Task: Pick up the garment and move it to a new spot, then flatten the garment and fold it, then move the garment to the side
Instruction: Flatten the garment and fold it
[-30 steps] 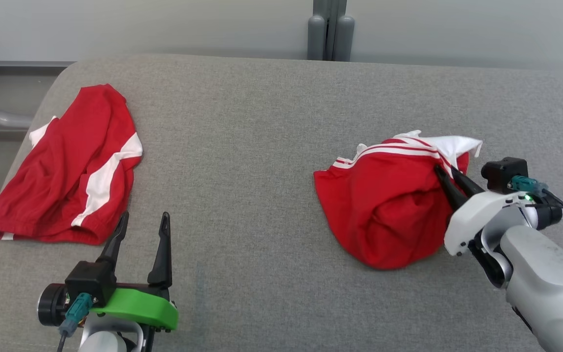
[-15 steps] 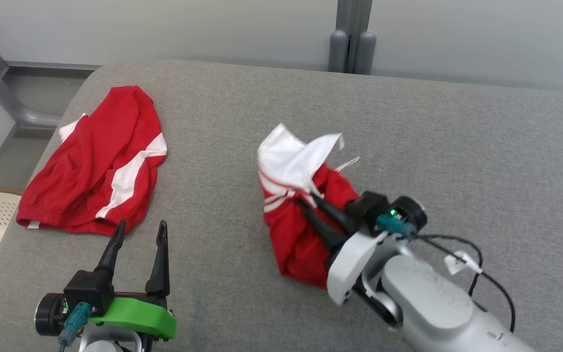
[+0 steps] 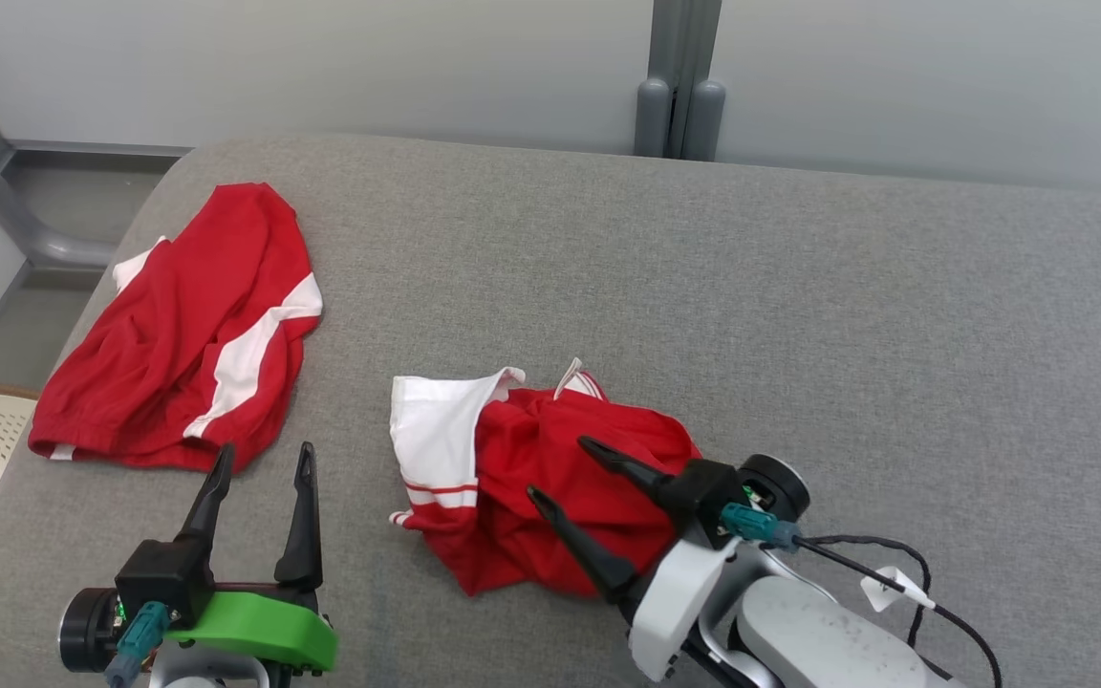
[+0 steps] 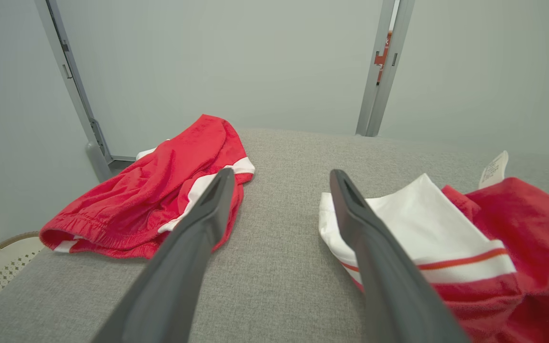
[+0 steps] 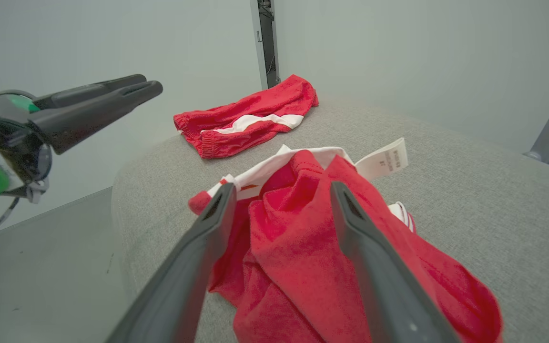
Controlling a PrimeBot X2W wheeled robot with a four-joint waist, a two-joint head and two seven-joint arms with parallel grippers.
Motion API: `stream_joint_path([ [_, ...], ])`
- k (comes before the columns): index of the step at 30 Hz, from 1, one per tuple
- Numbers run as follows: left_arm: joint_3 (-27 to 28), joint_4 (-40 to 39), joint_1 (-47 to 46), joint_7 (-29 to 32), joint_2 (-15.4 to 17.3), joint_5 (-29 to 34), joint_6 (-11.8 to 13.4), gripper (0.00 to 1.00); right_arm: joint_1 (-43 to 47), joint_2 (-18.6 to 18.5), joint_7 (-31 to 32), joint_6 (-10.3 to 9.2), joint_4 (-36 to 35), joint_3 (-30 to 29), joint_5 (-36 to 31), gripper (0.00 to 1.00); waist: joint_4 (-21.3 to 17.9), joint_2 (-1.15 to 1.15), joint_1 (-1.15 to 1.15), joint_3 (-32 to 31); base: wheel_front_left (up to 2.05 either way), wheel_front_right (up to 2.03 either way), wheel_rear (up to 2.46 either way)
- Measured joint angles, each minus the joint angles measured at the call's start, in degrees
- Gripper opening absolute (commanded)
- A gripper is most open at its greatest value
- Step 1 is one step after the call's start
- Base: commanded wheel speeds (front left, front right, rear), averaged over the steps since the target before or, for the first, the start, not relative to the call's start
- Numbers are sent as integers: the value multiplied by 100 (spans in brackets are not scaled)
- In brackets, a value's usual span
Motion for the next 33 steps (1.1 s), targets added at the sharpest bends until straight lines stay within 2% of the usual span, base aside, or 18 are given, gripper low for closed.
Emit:
stream_joint_path([
  [4,7,-29,2,0,-12,13,2,100,143,-248,0,0,-158,-265,-185,100,-48,0,0,-22,0,0,0],
  [8,-16,-41,2,0,-34,13,11,100,119,-300,0,0,-33,-424,-272,100,-14,0,0,-4,0,0,0],
  [14,-41,-25,2,0,-47,14,11,100,-283,-113,42,0,474,-382,-361,100,110,0,0,46,0,0,0],
  [18,-63,-4,-1,0,-56,14,7,100,-522,30,360,0,973,-201,-267,100,206,0,0,71,0,0,0],
  [20,-63,10,-1,0,-59,14,0,100,-557,85,564,0,1168,-16,-63,0,245,0,0,73,0,0,0],
  [23,-44,20,0,0,-63,14,0,100,-572,91,724,0,1306,177,250,0,256,0,0,62,0,0,0],
  [26,-4,19,9,0,-69,14,3,100,-720,-51,450,0,1365,122,368,0,216,0,0,49,0,0,0],
  [29,15,18,20,0,-75,14,19,100,-890,-281,165,0,1378,-171,415,0,136,0,0,30,0,0,0],
  [33,27,14,27,0,-79,14,19,100,-951,-637,27,0,1258,-870,414,0,-5,0,0,-3,0,0,0],
])
